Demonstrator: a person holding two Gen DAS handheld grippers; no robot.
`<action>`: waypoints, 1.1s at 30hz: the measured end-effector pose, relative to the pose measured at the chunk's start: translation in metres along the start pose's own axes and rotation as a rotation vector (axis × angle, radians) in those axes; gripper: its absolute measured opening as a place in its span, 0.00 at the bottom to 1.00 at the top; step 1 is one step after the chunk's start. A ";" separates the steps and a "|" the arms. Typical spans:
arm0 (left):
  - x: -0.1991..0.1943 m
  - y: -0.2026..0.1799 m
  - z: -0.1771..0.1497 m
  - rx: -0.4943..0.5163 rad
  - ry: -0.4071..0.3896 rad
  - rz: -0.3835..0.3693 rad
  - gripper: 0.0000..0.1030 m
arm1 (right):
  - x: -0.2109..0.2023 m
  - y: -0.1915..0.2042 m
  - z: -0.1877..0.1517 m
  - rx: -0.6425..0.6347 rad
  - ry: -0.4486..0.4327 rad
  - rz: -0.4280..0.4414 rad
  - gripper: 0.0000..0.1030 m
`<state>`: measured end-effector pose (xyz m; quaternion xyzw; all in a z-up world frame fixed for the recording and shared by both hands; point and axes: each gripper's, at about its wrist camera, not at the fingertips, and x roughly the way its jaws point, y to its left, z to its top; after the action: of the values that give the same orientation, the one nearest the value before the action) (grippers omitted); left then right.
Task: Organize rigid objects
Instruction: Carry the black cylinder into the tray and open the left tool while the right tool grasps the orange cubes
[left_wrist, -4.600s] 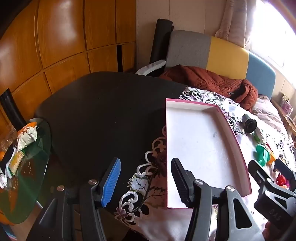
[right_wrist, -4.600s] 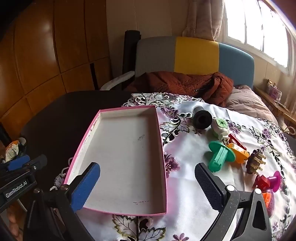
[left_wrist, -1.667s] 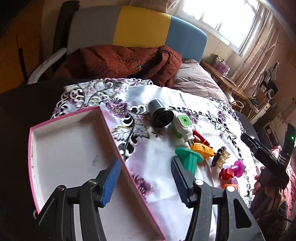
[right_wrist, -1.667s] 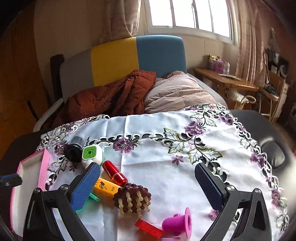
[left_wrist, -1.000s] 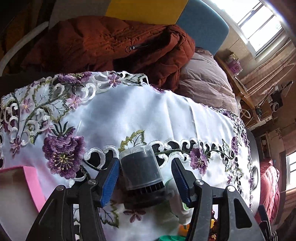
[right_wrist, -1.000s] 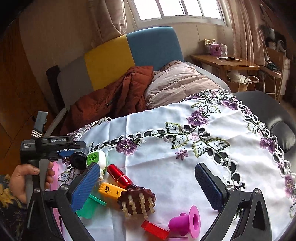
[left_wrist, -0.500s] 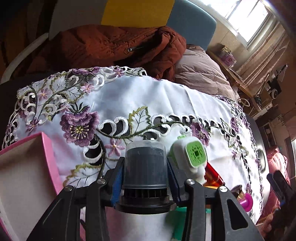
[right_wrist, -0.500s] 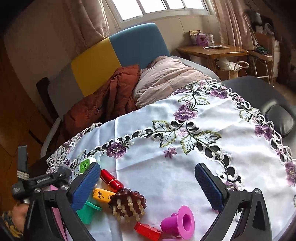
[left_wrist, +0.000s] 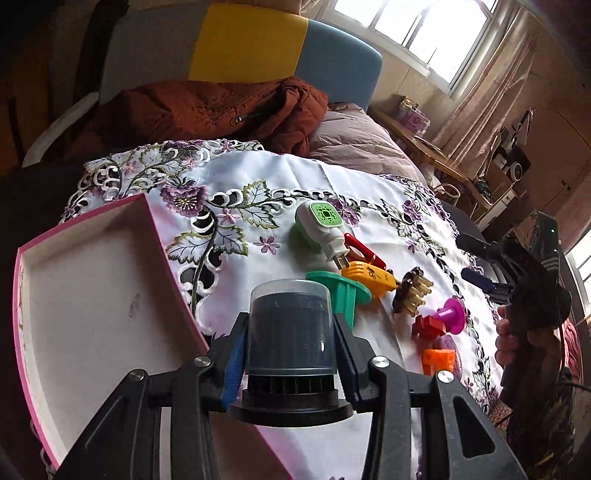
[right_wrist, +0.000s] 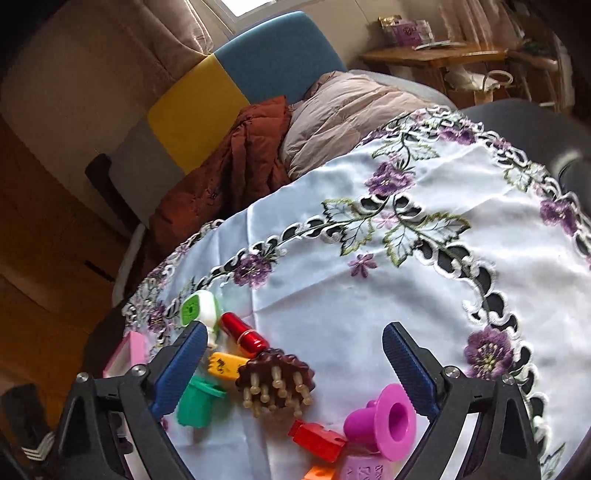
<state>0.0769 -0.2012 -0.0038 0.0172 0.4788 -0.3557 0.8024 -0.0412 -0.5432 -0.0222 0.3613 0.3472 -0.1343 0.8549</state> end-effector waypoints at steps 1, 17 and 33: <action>-0.006 0.001 -0.005 0.000 -0.006 -0.001 0.42 | 0.000 0.001 -0.002 -0.002 0.020 0.015 0.94; -0.051 0.038 -0.068 -0.086 -0.038 -0.032 0.42 | -0.035 0.024 -0.075 -0.206 0.273 -0.080 0.73; -0.076 0.064 -0.088 -0.156 -0.088 -0.043 0.42 | -0.013 0.062 -0.103 -0.235 0.343 0.018 0.72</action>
<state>0.0261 -0.0784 -0.0123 -0.0710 0.4696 -0.3349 0.8138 -0.0718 -0.4267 -0.0319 0.2795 0.4976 -0.0219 0.8209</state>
